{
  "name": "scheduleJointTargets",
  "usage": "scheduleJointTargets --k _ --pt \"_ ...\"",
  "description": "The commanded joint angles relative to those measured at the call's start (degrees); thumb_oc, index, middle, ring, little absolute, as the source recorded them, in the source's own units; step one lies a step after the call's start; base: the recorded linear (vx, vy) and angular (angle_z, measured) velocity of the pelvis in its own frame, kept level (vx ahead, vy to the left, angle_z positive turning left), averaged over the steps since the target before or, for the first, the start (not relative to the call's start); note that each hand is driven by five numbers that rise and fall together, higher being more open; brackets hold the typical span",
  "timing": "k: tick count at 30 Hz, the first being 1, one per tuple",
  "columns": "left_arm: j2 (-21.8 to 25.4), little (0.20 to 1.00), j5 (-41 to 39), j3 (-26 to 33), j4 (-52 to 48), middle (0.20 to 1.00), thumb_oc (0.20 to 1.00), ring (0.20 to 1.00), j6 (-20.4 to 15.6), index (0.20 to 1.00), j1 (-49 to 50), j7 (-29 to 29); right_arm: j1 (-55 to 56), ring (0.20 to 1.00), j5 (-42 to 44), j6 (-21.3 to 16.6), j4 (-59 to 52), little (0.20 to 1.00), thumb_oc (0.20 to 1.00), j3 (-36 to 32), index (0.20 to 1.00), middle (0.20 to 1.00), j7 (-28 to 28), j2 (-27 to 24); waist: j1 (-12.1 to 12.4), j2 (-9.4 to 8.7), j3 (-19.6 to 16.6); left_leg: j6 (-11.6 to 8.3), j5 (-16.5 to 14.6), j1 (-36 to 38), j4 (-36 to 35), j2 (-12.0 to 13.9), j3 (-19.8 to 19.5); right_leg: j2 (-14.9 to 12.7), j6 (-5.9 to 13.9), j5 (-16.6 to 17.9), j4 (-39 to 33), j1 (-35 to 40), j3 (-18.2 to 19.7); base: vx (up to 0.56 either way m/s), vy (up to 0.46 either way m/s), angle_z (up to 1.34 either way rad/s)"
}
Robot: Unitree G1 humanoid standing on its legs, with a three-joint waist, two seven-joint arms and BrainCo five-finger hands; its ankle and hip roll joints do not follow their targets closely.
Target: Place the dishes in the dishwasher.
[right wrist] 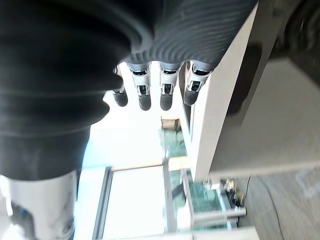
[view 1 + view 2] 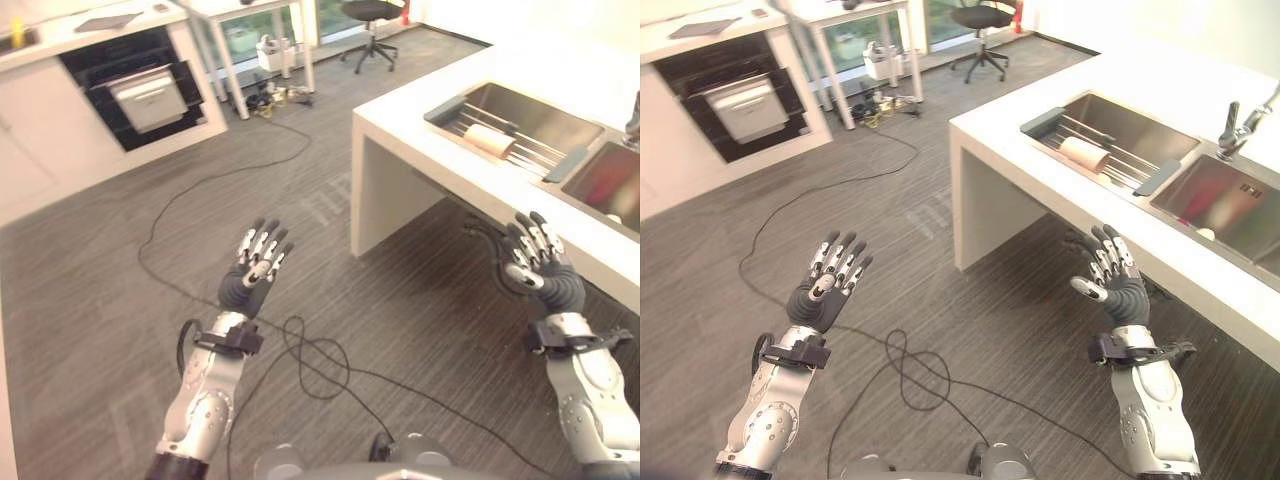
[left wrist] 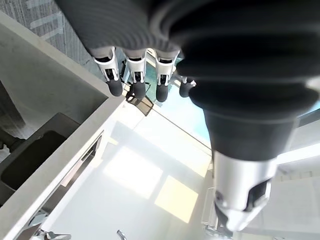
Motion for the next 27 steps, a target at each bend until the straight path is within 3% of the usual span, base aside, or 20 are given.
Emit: scheduleJointTargets --k 1,2,3,5,8,11,13,15,18,20,22,23,24,26,27 --pt "0.73 1.000 -0.22 -0.24 -2.28 1.000 1.000 1.000 -2.00 1.000 0.54 0.03 -0.57 1.000 0.04 -2.17 -5.89 1.000 1.000 -0.13 1.000 1.000 0.16 -3.11 -0.93 0.88 -2.19 3.83 -5.10 17.52 -40.69 -4.49 3.36 -4.76 6.59 9.16 -5.45 -7.31 -3.97 0.37 0.196 -1.13" --pt "0.73 1.000 0.14 -0.76 -1.67 1.000 1.000 1.000 -2.73 1.000 0.69 -0.39 0.36 1.000 0.06 -3.02 -6.02 1.000 1.000 -1.03 1.000 1.000 0.12 -2.73 -1.17 1.00 -2.67 4.73 -5.52 20.23 -51.32 -6.07 0.72 -4.57 7.77 9.47 -4.93 -8.32 -2.12 0.45 0.230 -0.61" --pt "0.77 1.000 1.00 -1.34 -1.47 1.000 1.000 1.000 -3.74 1.000 1.13 -0.44 0.72 1.000 0.24 -3.59 -5.81 1.000 1.000 -1.69 1.000 1.000 0.72 -2.40 -0.32 1.11 -3.30 4.29 -2.30 21.20 -59.54 -5.63 -4.63 -3.41 8.29 8.86 -5.86 -7.71 -0.02 0.36 0.171 -0.46" --pt "0.36 1.000 3.25 -2.58 -1.51 1.000 1.000 1.000 -6.62 1.000 1.87 0.55 -0.73 1.000 0.98 -3.24 -5.52 1.000 1.000 -2.37 1.000 1.000 2.01 -3.05 1.96 1.13 -3.50 2.53 1.67 19.13 -61.65 -3.54 -11.09 -1.55 7.50 6.21 -7.98 -3.93 3.28 0.40 0.267 -0.48" --pt "1.14 1.000 1.18 -0.74 -1.90 1.000 1.000 1.000 -6.94 1.000 1.13 -0.60 -2.42 1.000 1.39 -3.06 -6.75 1.000 1.000 -3.45 1.000 1.000 1.73 -4.71 2.48 1.47 -3.36 3.16 1.91 17.32 -60.01 -1.86 -7.45 -3.54 7.62 3.00 -5.51 -2.42 2.19 0.34 0.444 -1.13" --pt "2.73 1.000 2.42 -0.09 -1.74 1.000 1.000 1.000 -7.40 1.000 -1.42 -2.44 -0.91 1.000 2.88 -4.83 -8.83 1.000 1.000 -5.26 1.000 1.000 0.81 -2.80 0.97 1.66 -3.47 5.78 0.80 19.02 -61.81 -5.86 -6.28 -5.66 10.05 0.27 4.93 -5.08 3.54 0.40 0.513 -0.62" --pt "3.29 1.000 2.97 0.23 -1.84 1.000 1.000 1.000 -7.59 1.000 -1.52 -3.66 0.25 1.000 2.12 -5.09 -9.68 1.000 1.000 -5.85 1.000 1.000 0.58 -1.78 0.37 1.67 -3.73 7.26 0.01 19.81 -62.50 -8.00 -6.97 -6.80 11.35 1.33 10.23 -6.81 4.52 0.41 0.368 -0.34" --pt "3.61 1.000 3.74 0.20 -2.59 1.000 1.000 1.000 -6.58 1.000 -1.31 -3.77 0.73 1.000 1.04 -4.16 -10.42 1.000 1.000 -5.51 1.000 1.000 -0.55 -0.51 0.33 1.85 -4.07 8.50 -0.75 20.32 -62.93 -9.34 -7.42 -7.38 11.46 1.65 15.55 -7.75 4.64 0.37 0.286 0.01" --pt "4.58 1.000 6.29 -0.66 -4.01 1.000 1.000 1.000 -6.62 1.000 -1.54 -3.34 0.65 1.000 0.31 -2.67 -11.68 1.000 1.000 -4.95 1.000 1.000 -1.44 -0.59 0.57 1.92 -3.97 9.59 -1.15 20.44 -62.96 -10.11 -7.40 -7.82 11.60 2.58 21.80 -9.83 4.53 0.23 0.181 -0.04" --pt "5.48 1.000 6.81 -0.89 -5.63 1.000 1.000 1.000 -6.69 1.000 -1.58 -4.00 0.80 1.000 -0.35 -1.89 -12.24 1.000 1.000 -4.96 1.000 1.000 -1.57 -0.94 0.86 1.89 -3.34 10.02 -1.32 20.62 -62.96 -9.96 -6.06 -8.41 11.91 3.21 25.84 -11.72 2.44 0.20 0.079 -0.39" --pt "5.74 1.000 7.62 -1.33 -6.87 1.000 1.000 1.000 -6.89 1.000 -1.70 -2.86 0.53 1.000 -0.49 -1.45 -12.05 1.000 1.000 -4.22 1.000 1.000 -1.93 -1.08 1.76 1.11 -2.56 9.79 -2.35 21.37 -62.96 -9.99 -4.99 -12.38 12.13 6.94 21.97 -13.08 -2.25 0.20 -0.154 -1.38" --pt "5.87 1.000 7.71 -1.92 -7.31 1.000 1.000 1.000 -7.10 1.000 -2.04 -1.76 -0.04 1.000 -0.10 -1.53 -11.77 1.000 1.000 -3.45 1.000 1.000 -2.63 -1.46 2.16 0.30 -2.00 9.19 -3.15 22.20 -62.96 -9.81 -3.39 -15.43 12.16 9.39 14.84 -13.15 -6.34 0.17 -0.313 -1.73" --pt "5.88 1.000 7.88 -2.29 -7.51 1.000 1.000 1.000 -7.26 1.000 -2.22 -1.05 -0.51 1.000 -0.19 -1.67 -11.57 1.000 1.000 -2.91 1.000 1.000 -3.25 -1.76 2.27 -0.10 -1.56 8.73 -3.69 23.01 -62.96 -9.59 -1.79 -16.78 12.32 11.24 9.30 -12.60 -9.18 0.22 -0.404 -1.59" --pt "5.75 1.000 8.72 -3.52 -7.40 1.000 1.000 1.000 -8.59 1.000 -2.59 0.15 -1.47 1.000 -0.69 -2.81 -11.47 1.000 1.000 -1.03 1.000 1.000 -4.65 -1.88 2.08 -0.56 -0.49 8.12 -6.15 25.60 -62.96 -9.04 0.73 -19.68 14.41 17.20 2.34 -12.71 -11.10 0.19 -0.465 -1.14" --pt "6.04 1.000 8.77 -3.86 -7.43 1.000 1.000 1.000 -9.33 1.000 -3.31 0.14 -1.63 1.000 -1.43 -4.57 -11.18 1.000 1.000 0.11 1.000 1.000 -5.56 -1.50 2.05 -0.56 -0.15 8.36 -6.68 26.01 -62.93 -8.83 1.63 -20.29 14.93 16.82 0.18 -13.02 -10.67 0.14 -0.494 -0.58"
